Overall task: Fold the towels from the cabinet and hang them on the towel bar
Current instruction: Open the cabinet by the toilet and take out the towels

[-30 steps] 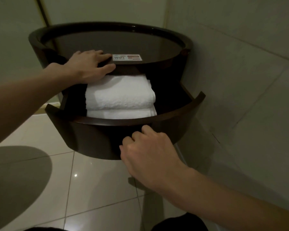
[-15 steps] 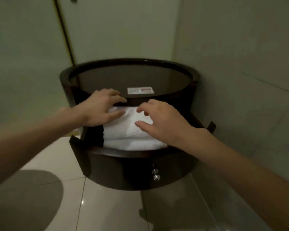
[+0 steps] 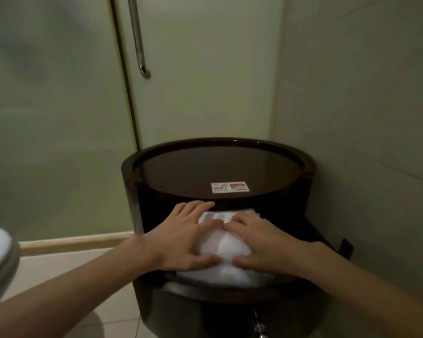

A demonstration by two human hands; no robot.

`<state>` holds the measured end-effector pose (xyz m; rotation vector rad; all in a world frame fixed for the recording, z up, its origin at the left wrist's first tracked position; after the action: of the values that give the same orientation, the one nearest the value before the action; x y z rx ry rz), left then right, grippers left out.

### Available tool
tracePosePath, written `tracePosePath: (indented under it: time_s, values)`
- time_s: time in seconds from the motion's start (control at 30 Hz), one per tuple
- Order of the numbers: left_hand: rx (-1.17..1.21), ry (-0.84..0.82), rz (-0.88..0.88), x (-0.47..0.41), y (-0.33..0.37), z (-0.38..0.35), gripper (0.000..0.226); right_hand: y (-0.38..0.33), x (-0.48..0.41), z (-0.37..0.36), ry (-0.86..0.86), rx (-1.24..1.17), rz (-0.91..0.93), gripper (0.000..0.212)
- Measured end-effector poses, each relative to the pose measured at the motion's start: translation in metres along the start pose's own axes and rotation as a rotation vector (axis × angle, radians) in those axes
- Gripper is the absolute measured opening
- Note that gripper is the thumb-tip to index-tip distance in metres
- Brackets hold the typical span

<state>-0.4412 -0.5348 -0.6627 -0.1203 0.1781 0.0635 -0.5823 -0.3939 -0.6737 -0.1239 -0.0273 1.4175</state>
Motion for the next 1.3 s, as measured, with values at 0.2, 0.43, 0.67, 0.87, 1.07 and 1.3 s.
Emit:
tracePosePath:
  time_s: [0.2,0.43,0.67,0.87,1.07,1.3]
  values:
    - [-0.008,-0.032,-0.025,-0.002,-0.001,-0.009,0.084,-0.011,0.002,0.007,0.049,0.075,0.028,0.054]
    - [0.007,0.019,0.038,-0.003,-0.008,-0.006,0.084,-0.013,-0.007,0.031,0.102,0.045,0.021,0.033]
    - [0.094,0.132,0.13,-0.01,-0.019,0.025,0.057,-0.004,-0.023,0.063,0.168,-0.074,0.003,0.027]
    - [0.205,0.164,0.112,-0.018,-0.019,0.059,0.051,-0.001,-0.027,0.083,0.214,-0.157,-0.013,0.029]
    - [0.278,0.264,0.123,-0.03,-0.018,0.096,0.049,0.001,-0.024,0.115,0.277,-0.188,-0.009,0.035]
    - [0.261,0.213,0.115,-0.061,-0.027,0.142,0.034,0.005,-0.027,0.136,0.286,-0.184,-0.009,0.058]
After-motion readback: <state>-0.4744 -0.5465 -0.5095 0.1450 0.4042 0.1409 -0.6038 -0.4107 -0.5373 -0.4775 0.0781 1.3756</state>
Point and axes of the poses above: each hand's wrist, its own x-axis away from the middle knuckle, its own z-axis out of the back of the hand, y = z × x, the point moved 2 cm from there along -x, towards the middle knuckle, and after that the axes turned 1 degree about -x, right-handed, at the moved point
